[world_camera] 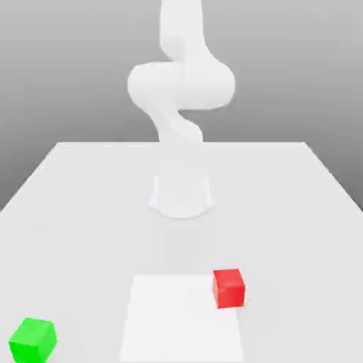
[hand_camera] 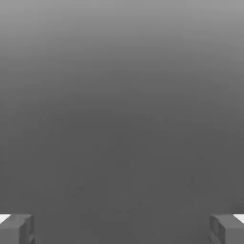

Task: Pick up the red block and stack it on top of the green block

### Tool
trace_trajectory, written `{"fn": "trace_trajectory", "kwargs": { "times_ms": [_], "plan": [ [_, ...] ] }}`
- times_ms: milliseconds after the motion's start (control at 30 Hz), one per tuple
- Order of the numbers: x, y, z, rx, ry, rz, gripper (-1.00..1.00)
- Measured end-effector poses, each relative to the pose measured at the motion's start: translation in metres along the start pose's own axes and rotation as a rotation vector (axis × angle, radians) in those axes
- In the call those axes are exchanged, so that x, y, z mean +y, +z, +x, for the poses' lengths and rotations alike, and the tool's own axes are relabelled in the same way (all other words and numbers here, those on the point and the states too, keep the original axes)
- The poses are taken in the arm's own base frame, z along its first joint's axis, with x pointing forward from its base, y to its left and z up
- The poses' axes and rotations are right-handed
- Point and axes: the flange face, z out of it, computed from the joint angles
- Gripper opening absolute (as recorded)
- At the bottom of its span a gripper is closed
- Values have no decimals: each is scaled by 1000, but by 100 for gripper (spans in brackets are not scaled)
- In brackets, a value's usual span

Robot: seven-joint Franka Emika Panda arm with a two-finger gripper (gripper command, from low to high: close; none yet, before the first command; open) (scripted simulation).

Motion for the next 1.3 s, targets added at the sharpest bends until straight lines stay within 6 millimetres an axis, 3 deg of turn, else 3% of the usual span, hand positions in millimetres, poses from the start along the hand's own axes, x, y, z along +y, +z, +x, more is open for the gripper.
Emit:
{"fn": "trace_trajectory", "kwargs": {
  "times_ms": [133,267,400,533,633,833,867,1100,1300],
  "plan": [
    [10,103,-37,-121,-20,-96,0],
    [35,189,-88,-235,-42,-193,0],
    [74,260,-151,-348,-69,-297,0],
    [124,309,-219,-455,-97,-404,0],
    [160,332,-263,-518,-118,-471,0],
    [192,375,-295,-531,-120,-485,0],
    [196,380,-298,-531,-120,-485,-100],
    [196,380,-298,-530,-120,-485,-100],
    [171,341,-275,-530,-122,-485,-100]
  ]
}}
